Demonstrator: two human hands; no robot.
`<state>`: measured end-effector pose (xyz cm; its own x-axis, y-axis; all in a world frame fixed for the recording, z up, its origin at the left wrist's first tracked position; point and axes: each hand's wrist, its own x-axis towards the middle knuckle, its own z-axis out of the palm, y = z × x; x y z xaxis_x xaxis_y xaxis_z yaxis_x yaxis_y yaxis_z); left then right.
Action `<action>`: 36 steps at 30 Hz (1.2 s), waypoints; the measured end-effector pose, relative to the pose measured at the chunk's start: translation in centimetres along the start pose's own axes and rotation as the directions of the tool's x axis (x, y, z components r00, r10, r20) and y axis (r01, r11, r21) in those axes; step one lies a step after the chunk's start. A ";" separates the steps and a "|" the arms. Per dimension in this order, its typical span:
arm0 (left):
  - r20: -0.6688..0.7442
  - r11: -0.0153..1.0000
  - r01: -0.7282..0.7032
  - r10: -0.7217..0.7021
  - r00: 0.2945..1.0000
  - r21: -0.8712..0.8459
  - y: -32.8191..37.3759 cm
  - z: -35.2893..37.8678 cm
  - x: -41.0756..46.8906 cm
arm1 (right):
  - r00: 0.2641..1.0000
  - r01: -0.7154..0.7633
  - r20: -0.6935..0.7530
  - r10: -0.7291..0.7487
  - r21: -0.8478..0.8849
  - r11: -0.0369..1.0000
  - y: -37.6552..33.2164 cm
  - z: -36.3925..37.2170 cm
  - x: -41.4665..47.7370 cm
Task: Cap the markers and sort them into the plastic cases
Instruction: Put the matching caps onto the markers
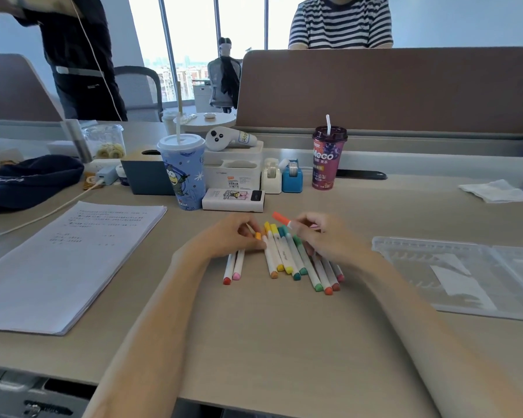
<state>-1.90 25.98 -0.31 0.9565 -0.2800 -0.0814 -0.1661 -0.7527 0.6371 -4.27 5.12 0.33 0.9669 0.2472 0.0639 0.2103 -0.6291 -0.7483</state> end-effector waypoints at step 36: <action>0.042 0.970 -0.193 0.189 0.981 0.147 -0.4 -0.4 -0.7 | 0.868 0.271 -0.313 -0.387 -0.355 0.895 2.7 -2.3 -0.5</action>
<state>-2.41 26.76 -0.21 0.8969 -0.4422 0.0081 -0.3812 -0.7637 0.5210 -3.83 1.58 -0.17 0.8028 0.2272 0.5513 0.5016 -0.7573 -0.4183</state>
